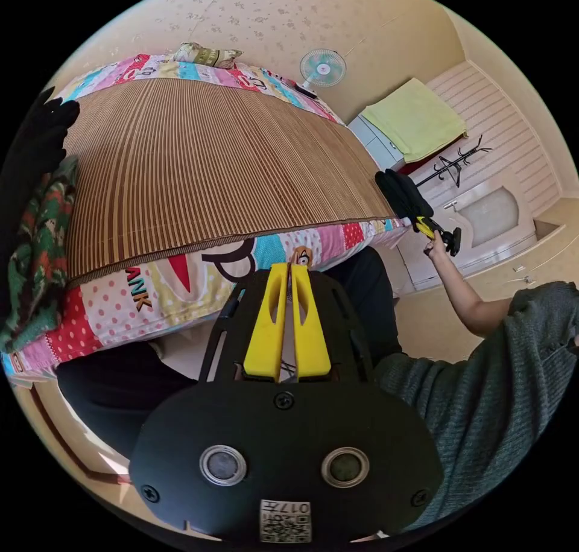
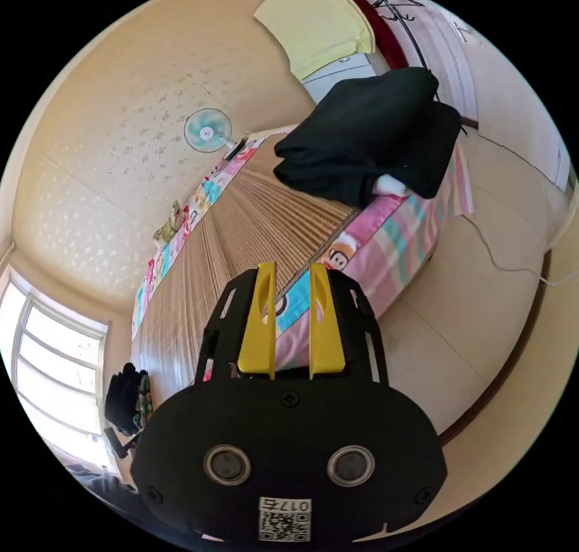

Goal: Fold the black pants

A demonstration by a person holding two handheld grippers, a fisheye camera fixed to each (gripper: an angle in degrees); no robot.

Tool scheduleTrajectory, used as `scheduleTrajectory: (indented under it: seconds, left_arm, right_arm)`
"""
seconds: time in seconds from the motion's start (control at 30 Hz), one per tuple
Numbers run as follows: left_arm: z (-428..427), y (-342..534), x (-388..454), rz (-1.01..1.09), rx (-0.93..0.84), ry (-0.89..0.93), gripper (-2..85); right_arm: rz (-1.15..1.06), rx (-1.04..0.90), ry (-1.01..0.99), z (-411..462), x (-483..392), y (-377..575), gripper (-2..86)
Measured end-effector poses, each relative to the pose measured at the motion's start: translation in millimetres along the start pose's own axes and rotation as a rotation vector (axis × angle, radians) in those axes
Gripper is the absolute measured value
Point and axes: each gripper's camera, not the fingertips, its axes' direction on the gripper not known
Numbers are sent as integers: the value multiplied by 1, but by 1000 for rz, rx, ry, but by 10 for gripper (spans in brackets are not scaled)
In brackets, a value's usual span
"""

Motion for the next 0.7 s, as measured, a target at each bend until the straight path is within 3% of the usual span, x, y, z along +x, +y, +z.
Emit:
scheduleTrajectory:
  seconds: [0.2, 0.43, 0.5, 0.63, 0.7]
  left_arm:
    - [-16, -33, -1, 7, -5, -79, -10]
    - [-25, -52, -11, -18, -5, -95, -10]
    - [-26, -57, -12, -16, -7, -91, -10]
    - [-32, -69, -16, 3, -2, -82, -10]
    - [-36, -73, -18, 9, 9, -74, -10]
  right_arm:
    - [191, 142, -9, -17, 36, -74, 141]
    - [307, 67, -142, 7, 48, -94, 95]
    - [244, 95, -176, 1, 30, -92, 72]
    - [-26, 34, -489, 3, -53, -95, 22]
    - [-183, -51, -467, 8, -113, -89, 11]
